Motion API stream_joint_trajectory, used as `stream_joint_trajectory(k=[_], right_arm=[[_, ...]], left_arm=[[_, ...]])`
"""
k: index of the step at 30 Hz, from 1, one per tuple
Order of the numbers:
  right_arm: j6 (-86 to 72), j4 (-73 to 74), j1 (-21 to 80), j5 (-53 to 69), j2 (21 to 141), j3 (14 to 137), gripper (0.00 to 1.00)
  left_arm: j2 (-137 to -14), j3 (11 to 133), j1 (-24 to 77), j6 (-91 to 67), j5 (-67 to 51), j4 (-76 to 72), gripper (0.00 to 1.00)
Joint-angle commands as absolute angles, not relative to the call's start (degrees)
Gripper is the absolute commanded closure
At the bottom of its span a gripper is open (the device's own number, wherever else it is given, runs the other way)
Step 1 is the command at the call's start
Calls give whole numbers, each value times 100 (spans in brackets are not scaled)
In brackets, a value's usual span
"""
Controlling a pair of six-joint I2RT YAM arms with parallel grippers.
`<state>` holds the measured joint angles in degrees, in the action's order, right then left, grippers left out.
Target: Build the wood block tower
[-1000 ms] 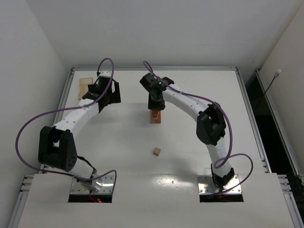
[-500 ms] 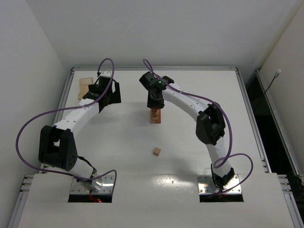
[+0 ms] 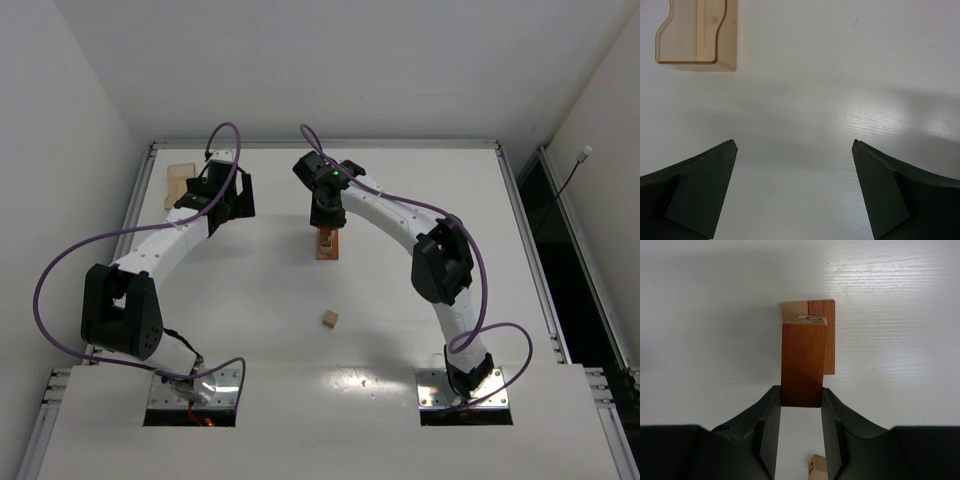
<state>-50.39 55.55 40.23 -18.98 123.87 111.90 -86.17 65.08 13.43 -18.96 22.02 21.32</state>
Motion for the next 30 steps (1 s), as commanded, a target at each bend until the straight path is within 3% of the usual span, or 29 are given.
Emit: stream_joint_trajectory(k=[1, 24, 30], right_arm=[[-5071, 5467, 3999, -1943, 12472, 11435, 100], [-4835, 5361, 3999, -1696, 12472, 11224, 100], [-4650, 4677, 3999, -1556, 12007, 10689, 100]], left_arm=[[-8648, 6680, 1310, -1978, 2171, 2013, 0], [-8648, 6627, 1310, -1978, 2109, 1960, 0], [-8648, 6574, 1310, -1978, 2109, 1960, 0]])
